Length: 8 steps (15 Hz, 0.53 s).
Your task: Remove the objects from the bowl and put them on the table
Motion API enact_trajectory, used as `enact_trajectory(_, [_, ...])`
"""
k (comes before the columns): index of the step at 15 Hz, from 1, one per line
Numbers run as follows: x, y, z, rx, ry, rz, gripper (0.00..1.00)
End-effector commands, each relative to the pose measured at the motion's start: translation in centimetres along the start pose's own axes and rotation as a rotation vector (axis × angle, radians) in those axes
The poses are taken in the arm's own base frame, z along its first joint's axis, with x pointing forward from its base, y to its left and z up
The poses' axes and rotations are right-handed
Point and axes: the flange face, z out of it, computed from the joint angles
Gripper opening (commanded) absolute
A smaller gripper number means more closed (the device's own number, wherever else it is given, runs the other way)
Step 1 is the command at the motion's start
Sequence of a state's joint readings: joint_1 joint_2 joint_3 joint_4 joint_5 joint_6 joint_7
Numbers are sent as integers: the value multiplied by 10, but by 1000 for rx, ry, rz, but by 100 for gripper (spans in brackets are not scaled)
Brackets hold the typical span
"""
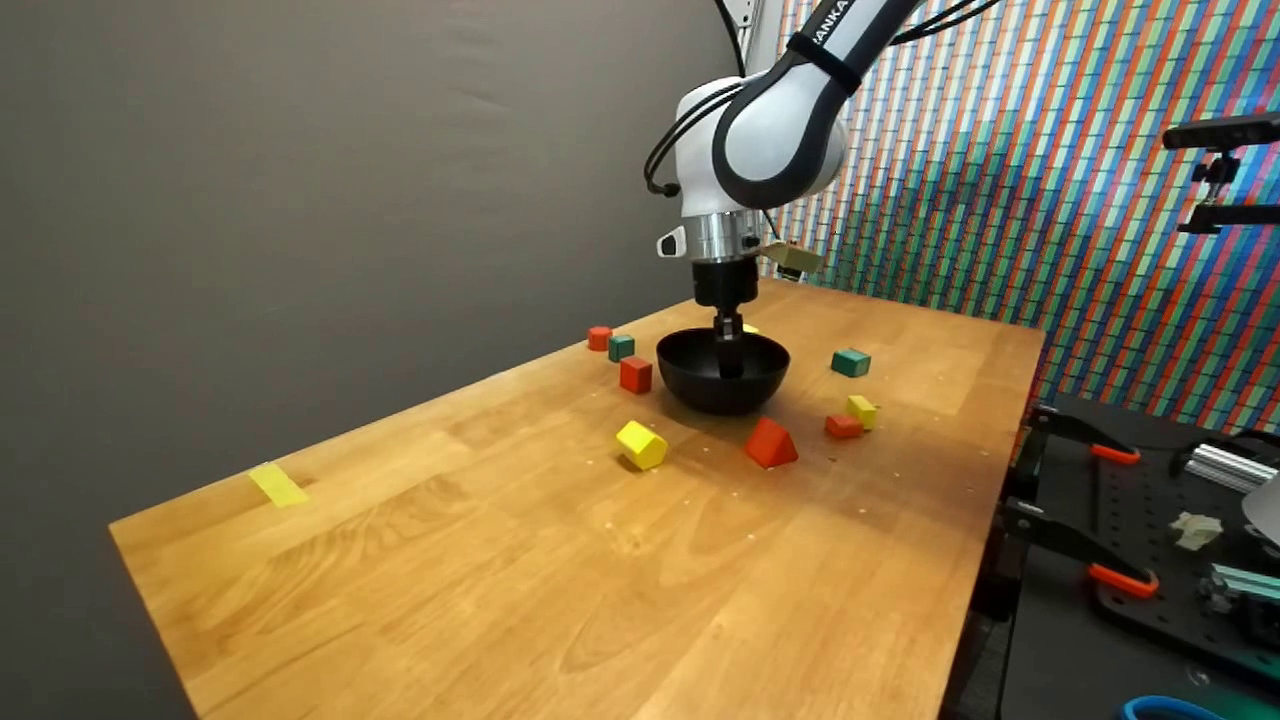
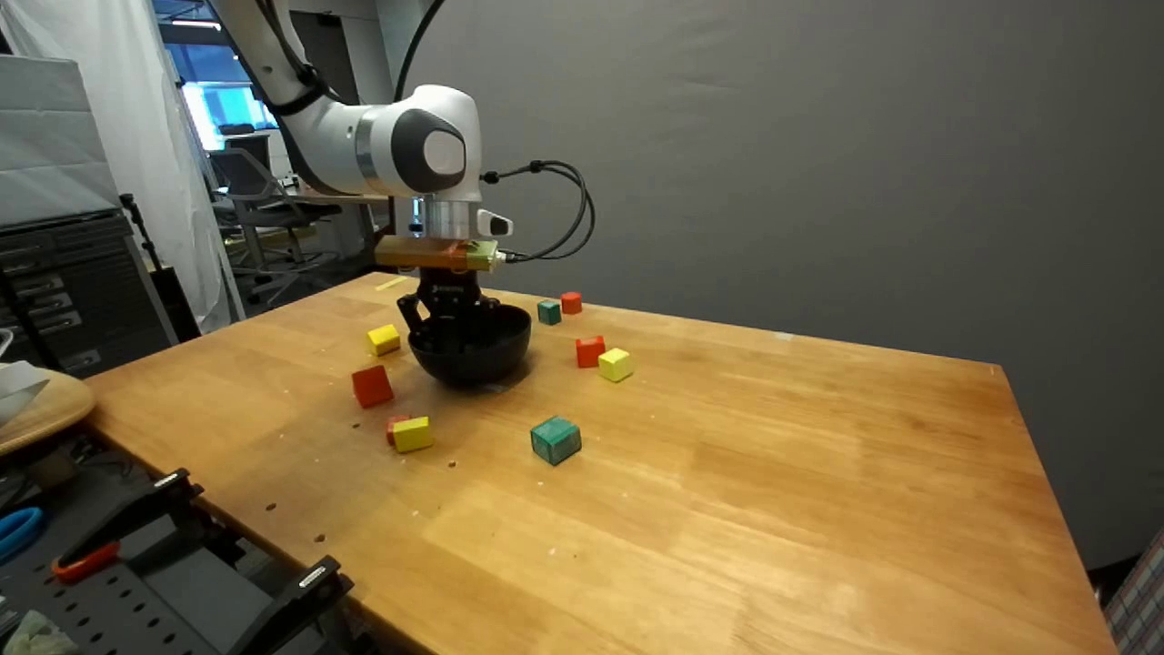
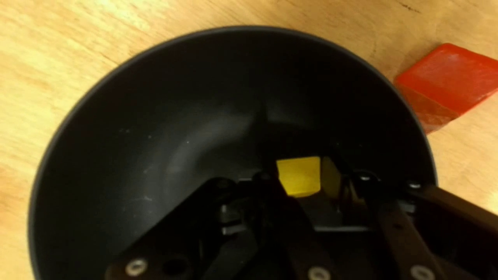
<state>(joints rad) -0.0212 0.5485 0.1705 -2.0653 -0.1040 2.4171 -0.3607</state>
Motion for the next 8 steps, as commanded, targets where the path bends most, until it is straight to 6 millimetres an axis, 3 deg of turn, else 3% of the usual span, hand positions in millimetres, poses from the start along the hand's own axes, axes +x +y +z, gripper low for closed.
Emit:
enact_trajectory(1, [-5, -13, -19, -84, -2, 26, 14])
enact_trajectory(8, [-40, -58, -82, -277, 91, -34, 14])
